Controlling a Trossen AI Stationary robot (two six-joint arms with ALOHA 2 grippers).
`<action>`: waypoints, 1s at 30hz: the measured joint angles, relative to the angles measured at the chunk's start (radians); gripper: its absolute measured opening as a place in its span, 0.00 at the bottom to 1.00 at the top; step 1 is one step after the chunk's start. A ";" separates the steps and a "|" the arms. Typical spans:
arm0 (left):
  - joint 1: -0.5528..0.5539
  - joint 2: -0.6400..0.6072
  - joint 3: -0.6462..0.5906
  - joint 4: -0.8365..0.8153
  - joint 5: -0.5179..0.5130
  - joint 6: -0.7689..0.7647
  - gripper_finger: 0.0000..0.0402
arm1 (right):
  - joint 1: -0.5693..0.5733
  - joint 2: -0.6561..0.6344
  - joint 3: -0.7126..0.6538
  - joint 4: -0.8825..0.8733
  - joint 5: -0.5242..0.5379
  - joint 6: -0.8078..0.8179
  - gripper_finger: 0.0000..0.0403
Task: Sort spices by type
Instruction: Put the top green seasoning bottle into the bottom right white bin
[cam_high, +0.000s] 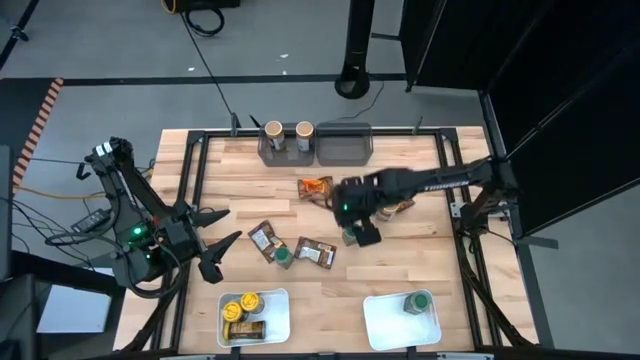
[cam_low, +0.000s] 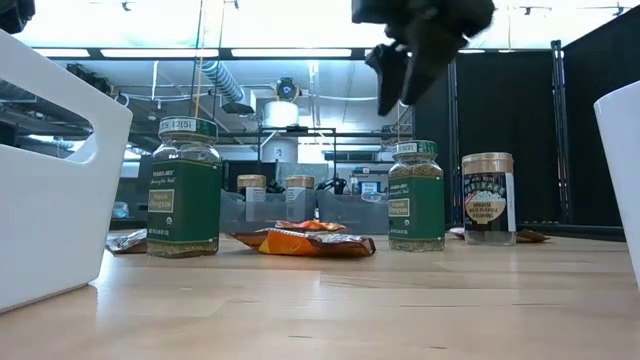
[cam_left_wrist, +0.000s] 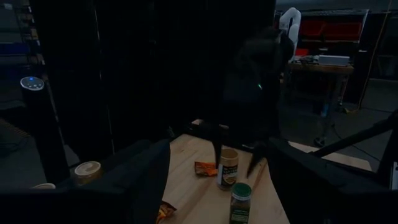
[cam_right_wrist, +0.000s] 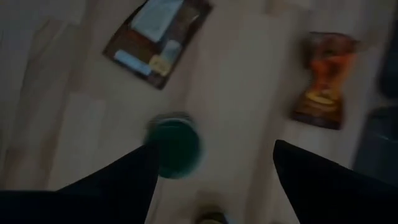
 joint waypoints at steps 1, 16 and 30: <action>0.000 0.000 0.000 0.000 0.000 0.000 0.67 | 0.013 0.002 -0.018 0.015 0.000 0.001 0.79; 0.000 0.000 0.000 -0.005 0.001 0.002 0.67 | 0.055 0.006 -0.162 0.164 0.002 0.076 0.80; 0.000 0.000 0.000 -0.005 0.001 0.003 0.67 | 0.025 0.008 -0.200 0.193 0.004 0.082 0.69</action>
